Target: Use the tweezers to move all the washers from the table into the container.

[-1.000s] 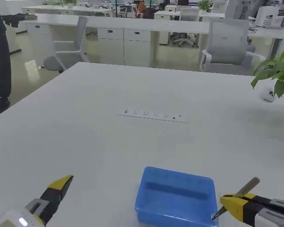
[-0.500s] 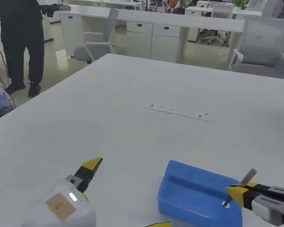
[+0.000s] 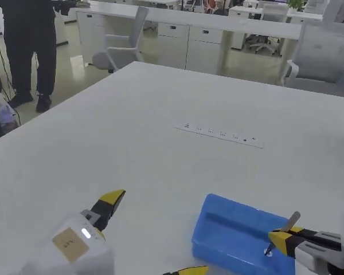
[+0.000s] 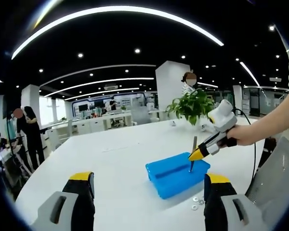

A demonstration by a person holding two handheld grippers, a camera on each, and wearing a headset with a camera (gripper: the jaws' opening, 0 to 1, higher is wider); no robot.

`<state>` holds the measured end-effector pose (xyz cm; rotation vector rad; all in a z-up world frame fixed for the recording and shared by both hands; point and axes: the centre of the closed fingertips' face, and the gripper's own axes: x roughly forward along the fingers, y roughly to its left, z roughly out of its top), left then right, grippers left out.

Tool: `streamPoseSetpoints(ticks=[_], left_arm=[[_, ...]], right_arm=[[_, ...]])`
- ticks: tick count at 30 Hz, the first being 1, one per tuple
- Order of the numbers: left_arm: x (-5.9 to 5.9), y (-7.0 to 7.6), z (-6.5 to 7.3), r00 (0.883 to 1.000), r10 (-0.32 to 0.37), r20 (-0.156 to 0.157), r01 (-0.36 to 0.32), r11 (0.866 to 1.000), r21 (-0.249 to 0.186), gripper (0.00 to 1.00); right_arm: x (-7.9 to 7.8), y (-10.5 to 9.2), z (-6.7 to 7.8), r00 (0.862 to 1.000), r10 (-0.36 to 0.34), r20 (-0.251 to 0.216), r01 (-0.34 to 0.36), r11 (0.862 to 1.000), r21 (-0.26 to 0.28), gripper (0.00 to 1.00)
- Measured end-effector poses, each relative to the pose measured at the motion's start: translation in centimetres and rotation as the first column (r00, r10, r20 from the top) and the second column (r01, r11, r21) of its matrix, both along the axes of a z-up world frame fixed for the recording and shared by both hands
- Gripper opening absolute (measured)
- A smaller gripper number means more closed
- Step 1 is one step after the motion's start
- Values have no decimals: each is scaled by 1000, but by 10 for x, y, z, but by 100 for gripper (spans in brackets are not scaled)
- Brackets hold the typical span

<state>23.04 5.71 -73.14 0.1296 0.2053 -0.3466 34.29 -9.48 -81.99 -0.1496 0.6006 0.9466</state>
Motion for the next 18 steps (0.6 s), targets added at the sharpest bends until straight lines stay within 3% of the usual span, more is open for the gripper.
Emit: streamPoseSetpoints(ticks=[2,5,11,18], left_arm=[[0,0,-1,1000,1,-4,-1,1000,-2,97],[0,0,4,1000,-1,16,1,1000,-20,97],[0,2,2,1000,5,6,-4,1000,-25,97],[0,1,2,1000,-1,2,1,999,-40,97]], right_arm=[[0,-1,-2,1000,2,1,-2,1000,-17,3],[-1,-1,-2,1000,3,1,-3,1000,-16,3],[-1,-1,-2,1000,5,16,-4,1000,-25,3],[-6,0,13,999,-16,30,16,1000,15,3]])
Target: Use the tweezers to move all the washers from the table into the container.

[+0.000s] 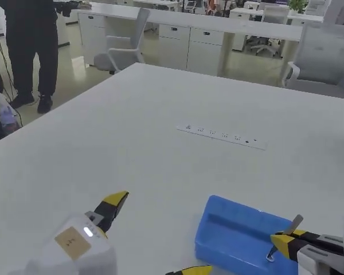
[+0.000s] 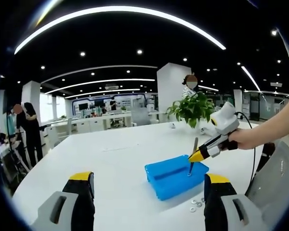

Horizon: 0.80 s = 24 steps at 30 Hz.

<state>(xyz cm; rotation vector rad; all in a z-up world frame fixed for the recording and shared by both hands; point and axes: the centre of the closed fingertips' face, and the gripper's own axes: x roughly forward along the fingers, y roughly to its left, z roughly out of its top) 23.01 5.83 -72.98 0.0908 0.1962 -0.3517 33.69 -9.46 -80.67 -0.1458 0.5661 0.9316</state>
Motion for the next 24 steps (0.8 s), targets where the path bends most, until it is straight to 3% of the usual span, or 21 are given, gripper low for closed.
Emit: streamPoseSetpoints(ticks=[8,13,19,24], left_arm=[[0,2,-1,1000,5,-6,-5,1000,-7,96],[0,2,-2,1000,3,-12,-3,1000,-5,96],[0,1,-3,1000,-2,-15,1,1000,-4,96],[0,0,-3,1000,-7,-17,7,1000,-6,95]], right_arm=[[-13,6,39,999,-12,39,8,994,108,3],[-27,13,62,999,2,44,-10,982,190,3],[-50,24,68,999,49,18,-52,971,234,3],[-68,28,63,996,71,-46,-56,959,277,3]])
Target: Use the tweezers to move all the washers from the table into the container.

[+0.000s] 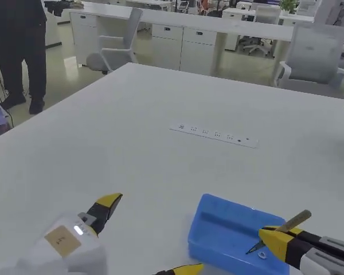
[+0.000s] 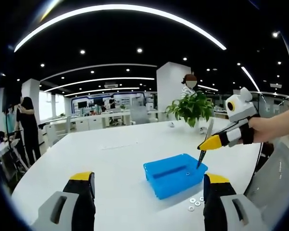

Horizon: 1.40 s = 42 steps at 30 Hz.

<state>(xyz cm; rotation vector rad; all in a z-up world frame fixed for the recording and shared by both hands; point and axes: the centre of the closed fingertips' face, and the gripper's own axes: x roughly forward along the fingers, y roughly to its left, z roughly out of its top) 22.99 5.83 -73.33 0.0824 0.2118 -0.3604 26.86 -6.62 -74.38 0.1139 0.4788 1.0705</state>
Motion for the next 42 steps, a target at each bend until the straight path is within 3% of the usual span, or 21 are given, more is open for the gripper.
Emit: streamPoseSetpoints(ticks=[11,23,26,32,42], left_arm=[[0,-2,-1,1000,-4,-4,4,1000,0,95],[0,-1,0,1000,-5,-1,5,1000,-13,95],[0,-1,-4,1000,-4,-16,4,1000,-2,95],[0,-1,-3,1000,-6,-16,6,1000,-1,95],[-1,-2,-4,1000,-9,-21,9,1000,0,94]], right_arm=[[-25,-1,-46,991,31,-132,-37,998,-44,3],[-27,-2,-78,980,15,-197,-30,997,-71,3],[-26,-4,-81,979,6,-206,-22,997,-72,3],[-27,-5,-86,978,9,-209,-27,996,-84,3],[-30,-2,-86,984,30,-176,-51,992,-115,3]])
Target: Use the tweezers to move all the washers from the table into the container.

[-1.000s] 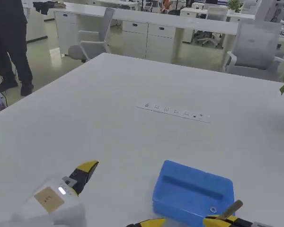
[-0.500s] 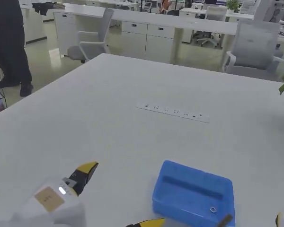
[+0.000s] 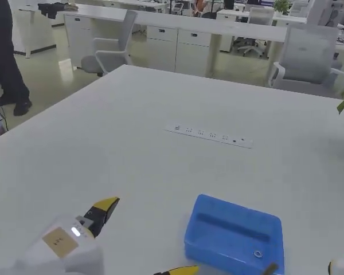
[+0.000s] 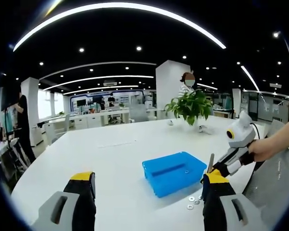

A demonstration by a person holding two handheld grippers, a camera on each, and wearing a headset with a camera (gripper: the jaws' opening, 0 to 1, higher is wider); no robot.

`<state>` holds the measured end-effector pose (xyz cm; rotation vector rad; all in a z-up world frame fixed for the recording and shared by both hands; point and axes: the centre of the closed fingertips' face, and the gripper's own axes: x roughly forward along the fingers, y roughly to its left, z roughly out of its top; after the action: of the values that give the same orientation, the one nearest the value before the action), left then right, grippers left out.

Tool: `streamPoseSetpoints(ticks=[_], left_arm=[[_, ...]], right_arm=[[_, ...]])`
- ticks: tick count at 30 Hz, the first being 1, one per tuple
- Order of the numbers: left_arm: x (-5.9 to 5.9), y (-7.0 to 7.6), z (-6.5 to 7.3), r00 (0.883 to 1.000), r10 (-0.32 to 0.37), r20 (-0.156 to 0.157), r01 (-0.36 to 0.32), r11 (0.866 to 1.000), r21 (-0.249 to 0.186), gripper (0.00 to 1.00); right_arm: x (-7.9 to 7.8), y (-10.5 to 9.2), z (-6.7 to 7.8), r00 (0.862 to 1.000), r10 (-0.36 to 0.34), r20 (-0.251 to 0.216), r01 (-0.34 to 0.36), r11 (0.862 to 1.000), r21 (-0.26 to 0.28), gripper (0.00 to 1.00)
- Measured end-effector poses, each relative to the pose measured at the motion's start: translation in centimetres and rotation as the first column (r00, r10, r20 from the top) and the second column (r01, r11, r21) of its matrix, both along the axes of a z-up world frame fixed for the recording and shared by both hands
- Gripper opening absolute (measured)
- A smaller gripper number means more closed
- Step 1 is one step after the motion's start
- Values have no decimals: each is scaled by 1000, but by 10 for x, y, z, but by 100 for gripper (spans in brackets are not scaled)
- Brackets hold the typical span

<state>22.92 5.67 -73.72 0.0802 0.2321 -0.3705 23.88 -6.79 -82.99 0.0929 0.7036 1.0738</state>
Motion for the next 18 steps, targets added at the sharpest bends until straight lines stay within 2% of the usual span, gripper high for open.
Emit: streamPoseSetpoints(ticks=[3,9,12,14,18], left_arm=[[0,-1,-1,1000,-3,-3,3,1000,1,94],[0,-2,-2,1000,-8,-8,8,1000,6,94],[0,-2,-3,1000,-10,-10,11,1000,9,94],[0,-2,-3,1000,-11,-11,11,1000,11,94],[-1,-1,-3,1000,-8,-13,8,1000,13,94]], right_arm=[[-3,1,0,999,31,40,-30,999,-32,3],[-8,3,0,993,81,89,-73,994,-83,3],[-10,4,0,985,118,126,-102,987,-125,3],[-10,4,0,982,124,142,-104,985,-136,3],[-9,4,0,981,128,143,-108,985,-134,3]])
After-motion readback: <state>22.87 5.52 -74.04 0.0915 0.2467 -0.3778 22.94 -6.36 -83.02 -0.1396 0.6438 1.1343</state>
